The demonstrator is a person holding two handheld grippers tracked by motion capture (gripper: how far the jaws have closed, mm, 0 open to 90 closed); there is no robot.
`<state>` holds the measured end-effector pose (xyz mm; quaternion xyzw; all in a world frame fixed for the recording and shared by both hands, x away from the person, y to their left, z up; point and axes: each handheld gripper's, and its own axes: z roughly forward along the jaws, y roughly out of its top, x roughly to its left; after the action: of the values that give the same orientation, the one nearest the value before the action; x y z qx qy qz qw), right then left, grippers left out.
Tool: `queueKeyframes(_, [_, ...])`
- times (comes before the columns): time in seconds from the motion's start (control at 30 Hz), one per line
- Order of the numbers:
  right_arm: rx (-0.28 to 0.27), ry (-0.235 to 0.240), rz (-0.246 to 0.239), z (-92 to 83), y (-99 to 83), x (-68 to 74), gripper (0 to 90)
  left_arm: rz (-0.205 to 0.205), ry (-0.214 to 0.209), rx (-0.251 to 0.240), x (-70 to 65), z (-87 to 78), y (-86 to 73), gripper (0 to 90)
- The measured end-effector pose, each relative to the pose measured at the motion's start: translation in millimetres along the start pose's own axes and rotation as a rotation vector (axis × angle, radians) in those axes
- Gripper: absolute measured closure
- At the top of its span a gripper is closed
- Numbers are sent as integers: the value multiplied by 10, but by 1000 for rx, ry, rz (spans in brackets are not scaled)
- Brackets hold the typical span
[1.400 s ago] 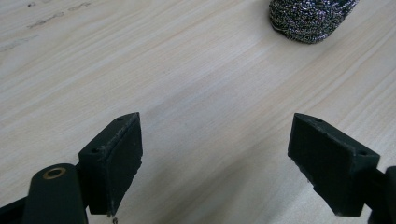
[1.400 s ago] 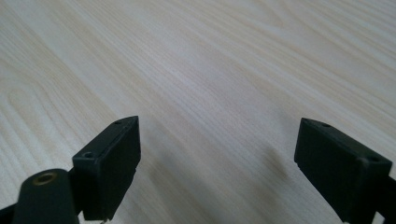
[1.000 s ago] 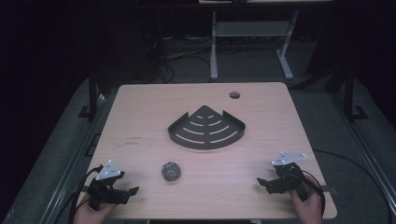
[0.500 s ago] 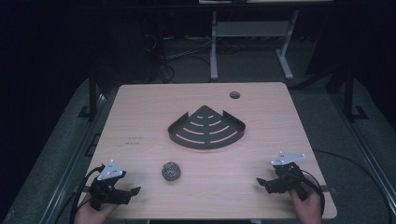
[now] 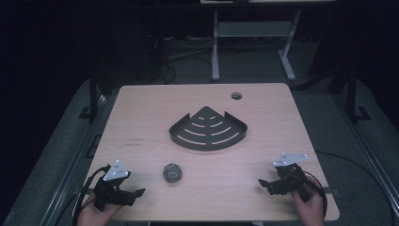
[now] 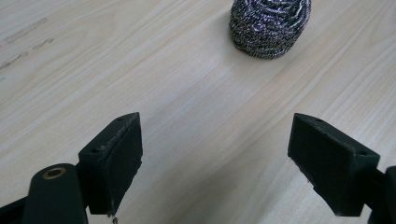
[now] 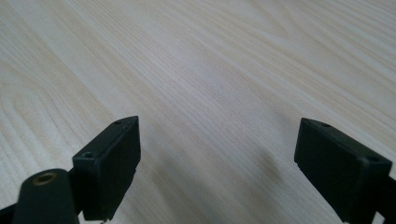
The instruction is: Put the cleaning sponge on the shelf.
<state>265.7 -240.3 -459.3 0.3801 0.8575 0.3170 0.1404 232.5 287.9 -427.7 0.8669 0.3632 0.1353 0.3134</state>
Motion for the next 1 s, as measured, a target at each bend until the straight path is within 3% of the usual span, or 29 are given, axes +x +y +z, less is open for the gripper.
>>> queueKeyframes(0.23, [-3, -1, 5, 5, 24, 7, 140, 3, -12, 11, -25, 47, 44, 172])
queueKeyframes(0.67, [7, 3, -5, 25, 32, 10, 141, 66, -48, 27, -125, 104, 229, 172])
queueKeyframes(1.0, [11, 2, -6, 34, 30, 10, 140, 88, -61, 39, -141, 149, 356, 172])
